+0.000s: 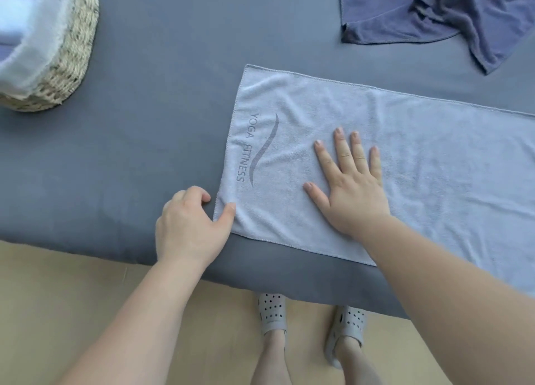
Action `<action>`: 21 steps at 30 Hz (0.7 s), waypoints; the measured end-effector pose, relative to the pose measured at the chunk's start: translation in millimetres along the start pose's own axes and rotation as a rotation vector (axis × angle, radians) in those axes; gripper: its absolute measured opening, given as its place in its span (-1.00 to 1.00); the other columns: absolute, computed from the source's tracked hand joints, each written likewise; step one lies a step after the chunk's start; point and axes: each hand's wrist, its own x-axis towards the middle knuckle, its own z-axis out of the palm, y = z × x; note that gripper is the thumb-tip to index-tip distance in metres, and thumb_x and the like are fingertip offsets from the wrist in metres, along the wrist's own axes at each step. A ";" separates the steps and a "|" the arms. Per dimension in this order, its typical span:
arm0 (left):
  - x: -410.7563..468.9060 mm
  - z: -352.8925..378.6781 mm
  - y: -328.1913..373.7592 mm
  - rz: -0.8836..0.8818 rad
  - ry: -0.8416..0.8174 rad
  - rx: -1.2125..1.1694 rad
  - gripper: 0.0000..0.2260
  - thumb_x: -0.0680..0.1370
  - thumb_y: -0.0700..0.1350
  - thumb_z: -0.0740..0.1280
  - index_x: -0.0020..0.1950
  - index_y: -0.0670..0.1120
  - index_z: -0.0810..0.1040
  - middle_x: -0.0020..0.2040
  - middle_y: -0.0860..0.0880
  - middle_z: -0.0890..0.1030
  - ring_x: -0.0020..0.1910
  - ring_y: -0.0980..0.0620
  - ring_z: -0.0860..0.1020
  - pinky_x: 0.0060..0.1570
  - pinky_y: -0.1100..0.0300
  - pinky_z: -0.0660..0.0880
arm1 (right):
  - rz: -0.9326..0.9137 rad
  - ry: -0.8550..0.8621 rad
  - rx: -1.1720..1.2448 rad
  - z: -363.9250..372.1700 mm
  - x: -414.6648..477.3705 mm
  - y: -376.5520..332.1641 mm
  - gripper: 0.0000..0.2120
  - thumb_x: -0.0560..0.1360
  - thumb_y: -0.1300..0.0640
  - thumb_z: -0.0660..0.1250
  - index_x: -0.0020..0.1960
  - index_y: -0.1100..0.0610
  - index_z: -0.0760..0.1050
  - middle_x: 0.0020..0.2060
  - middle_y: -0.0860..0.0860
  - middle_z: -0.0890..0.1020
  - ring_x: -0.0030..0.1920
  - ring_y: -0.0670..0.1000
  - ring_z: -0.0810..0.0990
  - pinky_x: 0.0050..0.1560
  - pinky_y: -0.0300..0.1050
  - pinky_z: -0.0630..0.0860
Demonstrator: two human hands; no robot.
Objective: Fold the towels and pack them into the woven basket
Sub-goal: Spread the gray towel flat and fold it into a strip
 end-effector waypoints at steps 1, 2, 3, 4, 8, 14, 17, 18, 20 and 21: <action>-0.9 -0.1 -2.5 0.020 -0.005 -0.002 -0.69 0.49 0.16 0.39 0.03 -0.03 0.51 -0.09 0.03 0.48 -0.01 -0.10 0.50 0.00 -0.05 0.49 | 0.015 -0.007 -0.009 -2.4 0.0 -1.7 -0.27 0.57 -0.43 -0.16 0.63 -0.14 -0.21 0.63 0.01 -0.24 0.61 0.12 -0.31 0.56 0.30 -0.23; -1.2 0.2 -5.2 0.032 -0.008 0.010 -0.74 0.50 0.12 0.39 0.03 -0.03 0.51 -0.08 0.02 0.47 -0.01 -0.11 0.50 0.00 -0.04 0.48 | 0.030 -0.002 -0.016 -5.4 0.8 -5.8 -0.28 0.58 -0.41 -0.14 0.64 -0.14 -0.18 0.63 0.03 -0.23 0.61 0.13 -0.31 0.55 0.31 -0.25; -1.0 1.2 -7.9 0.036 -0.010 0.026 -0.77 0.51 0.09 0.39 0.03 -0.03 0.51 -0.07 0.02 0.47 0.00 -0.12 0.50 -0.01 -0.04 0.47 | 0.036 0.020 -0.016 -8.9 2.7 -12.3 -0.29 0.59 -0.39 -0.10 0.64 -0.12 -0.13 0.63 0.06 -0.21 0.61 0.15 -0.29 0.54 0.32 -0.26; -1.0 2.7 -9.9 0.036 -0.006 0.032 -0.78 0.52 0.07 0.39 0.03 -0.03 0.51 -0.07 0.01 0.47 0.00 -0.12 0.50 -0.01 -0.04 0.46 | 0.020 0.057 -0.008 -12.6 5.8 -21.2 -0.30 0.60 -0.37 -0.06 0.64 -0.10 -0.06 0.63 0.08 -0.18 0.61 0.16 -0.27 0.54 0.32 -0.26; -2.1 9.3 -11.6 0.049 0.038 0.045 -0.78 0.53 0.06 0.40 0.05 -0.05 0.53 -0.03 -0.01 0.49 0.03 -0.12 0.49 -0.01 -0.03 0.44 | -0.158 0.136 0.035 -27.3 36.5 -73.8 -0.34 0.60 -0.30 0.00 0.63 -0.05 0.08 0.64 0.08 -0.04 0.63 0.18 -0.14 0.56 0.30 -0.15; -0.3 13.5 -18.4 0.096 0.082 0.040 -0.81 0.49 0.01 0.47 -0.03 -0.05 0.56 -0.11 -0.01 0.47 -0.05 -0.15 0.49 -0.08 -0.02 0.43 | -0.162 0.091 -0.003 -47.1 83.8 -143.3 -0.32 0.61 -0.33 -0.03 0.62 -0.02 0.08 0.55 0.11 0.16 0.51 0.20 0.14 0.47 0.19 0.05; 1.5 14.1 -20.4 0.150 0.097 0.099 -0.82 0.47 0.00 0.48 -0.10 -0.06 0.56 -0.15 -0.02 0.45 -0.09 -0.16 0.48 -0.12 -0.01 0.41 | -0.094 -0.011 -0.056 -37.2 89.8 -151.8 -0.29 0.58 -0.38 -0.07 0.63 -0.07 -0.02 0.55 0.11 0.13 0.46 0.19 0.17 0.41 0.22 0.16; 2.0 14.4 -20.1 0.175 0.103 0.145 -0.82 0.47 0.00 0.47 -0.11 -0.06 0.55 -0.16 -0.03 0.46 -0.11 -0.16 0.48 -0.13 -0.01 0.40 | -0.086 -0.014 -0.084 -34.9 90.2 -151.6 -0.27 0.58 -0.38 -0.06 0.64 -0.05 -0.05 0.53 0.10 0.15 0.44 0.18 0.19 0.39 0.23 0.18; 3.7 14.4 -18.6 0.210 0.106 0.222 -0.81 0.47 0.01 0.47 -0.13 -0.07 0.55 -0.18 -0.05 0.49 -0.13 -0.16 0.50 -0.16 -0.02 0.42 | -0.073 -0.009 -0.095 -34.3 93.9 -150.9 -0.24 0.57 -0.38 -0.04 0.64 -0.02 -0.08 0.49 0.08 0.21 0.41 0.16 0.22 0.36 0.23 0.22; 4.7 14.3 -18.2 0.219 0.102 0.237 -0.81 0.46 0.01 0.47 -0.13 -0.08 0.55 -0.19 -0.05 0.51 -0.13 -0.16 0.50 -0.16 -0.02 0.43 | -0.062 -0.013 -0.081 -36.0 96.8 -151.4 -0.23 0.57 -0.38 -0.03 0.64 -0.02 -0.07 0.48 0.07 0.22 0.41 0.15 0.22 0.34 0.21 0.23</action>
